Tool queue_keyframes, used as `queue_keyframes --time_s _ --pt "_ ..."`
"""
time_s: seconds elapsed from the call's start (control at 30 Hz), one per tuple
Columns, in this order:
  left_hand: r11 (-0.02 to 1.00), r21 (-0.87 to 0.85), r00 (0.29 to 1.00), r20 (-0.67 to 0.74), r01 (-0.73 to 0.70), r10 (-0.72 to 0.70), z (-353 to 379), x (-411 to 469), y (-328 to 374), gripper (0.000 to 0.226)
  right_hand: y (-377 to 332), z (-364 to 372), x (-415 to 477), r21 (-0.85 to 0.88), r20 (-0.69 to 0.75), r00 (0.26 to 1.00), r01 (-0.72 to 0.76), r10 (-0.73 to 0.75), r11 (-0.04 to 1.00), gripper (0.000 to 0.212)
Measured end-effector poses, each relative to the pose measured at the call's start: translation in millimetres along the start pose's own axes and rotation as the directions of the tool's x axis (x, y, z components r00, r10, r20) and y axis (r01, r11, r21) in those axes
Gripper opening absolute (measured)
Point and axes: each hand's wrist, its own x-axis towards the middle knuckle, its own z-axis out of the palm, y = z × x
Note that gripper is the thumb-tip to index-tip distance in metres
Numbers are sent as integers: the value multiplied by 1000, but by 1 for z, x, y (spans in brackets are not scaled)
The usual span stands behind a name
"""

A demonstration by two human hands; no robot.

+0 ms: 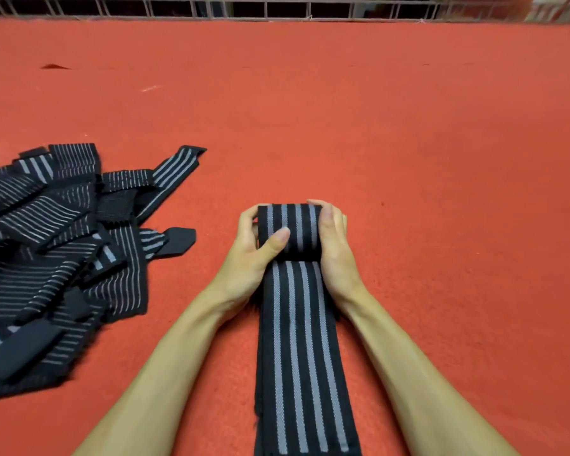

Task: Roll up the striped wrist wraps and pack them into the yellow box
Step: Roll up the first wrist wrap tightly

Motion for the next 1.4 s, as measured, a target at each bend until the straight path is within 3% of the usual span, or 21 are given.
queue_keyframes --time_s 0.13,0.33,0.57,0.67,0.83,1.03,1.23,1.4 --pt "988 39 989 27 -149 148 -7 0 1 49 1 1 1 -35 42 999 -28 29 999 63" --pt "968 71 970 41 -241 239 -9 -2 5 51 2 2 3 12 47 998 -48 47 999 55" --pt "948 241 977 6 -209 213 5 -11 10 53 -6 -1 1 199 18 997 -83 81 976 19" --pt "971 208 992 -30 -114 123 7 -11 10 60 -5 -3 -2 263 71 995 -83 67 961 30" --pt "998 -61 999 -42 29 -32 4 -7 10 77 -7 -2 -7 317 126 990 14 -57 948 49" --pt "986 -125 993 -21 109 -113 7 -10 10 52 -8 -4 -10 283 112 986 89 -125 955 81" --pt "995 -93 998 36 47 -44 -3 -7 11 62 -2 2 -7 194 93 995 -55 38 979 63" --pt "996 18 995 34 -90 89 -9 -5 7 64 0 3 -4 182 91 990 -119 104 976 76"
